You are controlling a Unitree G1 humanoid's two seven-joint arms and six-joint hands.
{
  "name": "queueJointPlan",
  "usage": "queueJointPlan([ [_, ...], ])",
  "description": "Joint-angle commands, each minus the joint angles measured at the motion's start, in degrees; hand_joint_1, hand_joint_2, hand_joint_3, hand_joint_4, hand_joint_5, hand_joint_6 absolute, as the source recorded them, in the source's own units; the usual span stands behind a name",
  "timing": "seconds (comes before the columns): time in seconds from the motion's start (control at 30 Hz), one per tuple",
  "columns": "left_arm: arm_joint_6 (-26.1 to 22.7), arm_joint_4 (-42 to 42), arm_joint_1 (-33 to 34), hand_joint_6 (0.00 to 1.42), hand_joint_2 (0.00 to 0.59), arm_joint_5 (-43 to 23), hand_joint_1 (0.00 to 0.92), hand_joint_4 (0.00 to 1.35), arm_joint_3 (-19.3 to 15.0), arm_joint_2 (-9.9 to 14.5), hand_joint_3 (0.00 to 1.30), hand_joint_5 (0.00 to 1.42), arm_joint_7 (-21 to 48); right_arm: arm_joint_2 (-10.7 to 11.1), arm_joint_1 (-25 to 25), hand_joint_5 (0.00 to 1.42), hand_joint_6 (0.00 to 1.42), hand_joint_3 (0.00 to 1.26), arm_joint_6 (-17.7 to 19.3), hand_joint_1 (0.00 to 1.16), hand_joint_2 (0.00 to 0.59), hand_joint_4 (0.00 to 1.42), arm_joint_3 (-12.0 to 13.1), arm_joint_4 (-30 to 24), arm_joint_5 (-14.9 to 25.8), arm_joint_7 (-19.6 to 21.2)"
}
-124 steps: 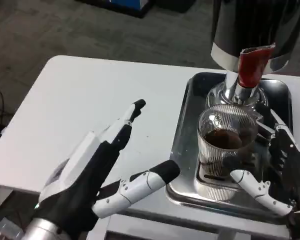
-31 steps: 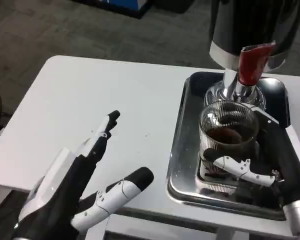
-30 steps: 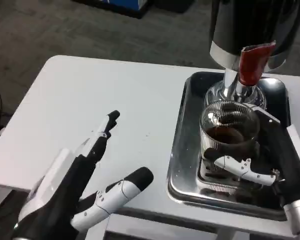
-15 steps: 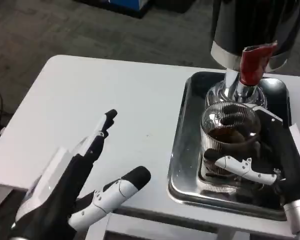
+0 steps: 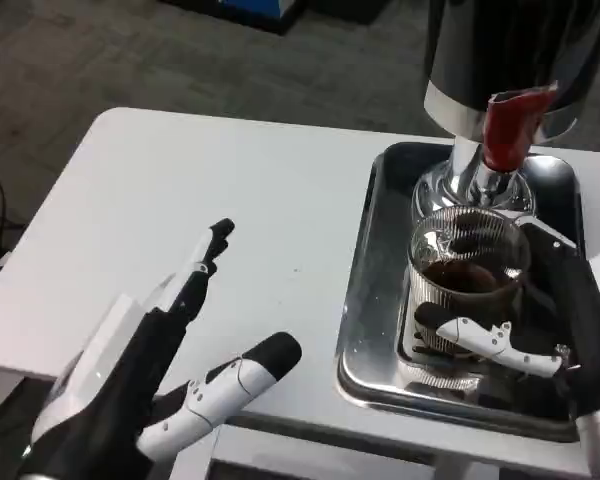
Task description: Grasp the cup under the faucet to collect the drink, then remove the cup.
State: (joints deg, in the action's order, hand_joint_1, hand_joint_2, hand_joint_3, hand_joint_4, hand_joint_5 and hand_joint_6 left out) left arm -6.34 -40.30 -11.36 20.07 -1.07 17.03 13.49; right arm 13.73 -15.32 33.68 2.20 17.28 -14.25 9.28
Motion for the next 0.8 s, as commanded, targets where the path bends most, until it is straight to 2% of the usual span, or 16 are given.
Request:
queueJointPlan([
  [0.03, 0.7, 0.3, -1.0, 0.0, 0.052, -0.3, 0.0, 0.0, 0.0, 0.2, 0.01, 0.05, -0.1, -0.1, 0.9, 0.71, 0.59, 0.59, 1.2, 0.87, 0.152, 0.62, 0.6, -3.3, 0.9, -0.1],
  [0.8, 0.2, -1.2, -1.0, 0.0, 0.052, 0.9, 0.0, 0.0, 1.5, -0.1, 0.01, 0.05, -0.2, -0.1, 4.9, 0.71, 0.6, 0.59, 0.7, 0.86, 0.16, 0.62, 2.1, -9.2, 2.7, -2.5],
])
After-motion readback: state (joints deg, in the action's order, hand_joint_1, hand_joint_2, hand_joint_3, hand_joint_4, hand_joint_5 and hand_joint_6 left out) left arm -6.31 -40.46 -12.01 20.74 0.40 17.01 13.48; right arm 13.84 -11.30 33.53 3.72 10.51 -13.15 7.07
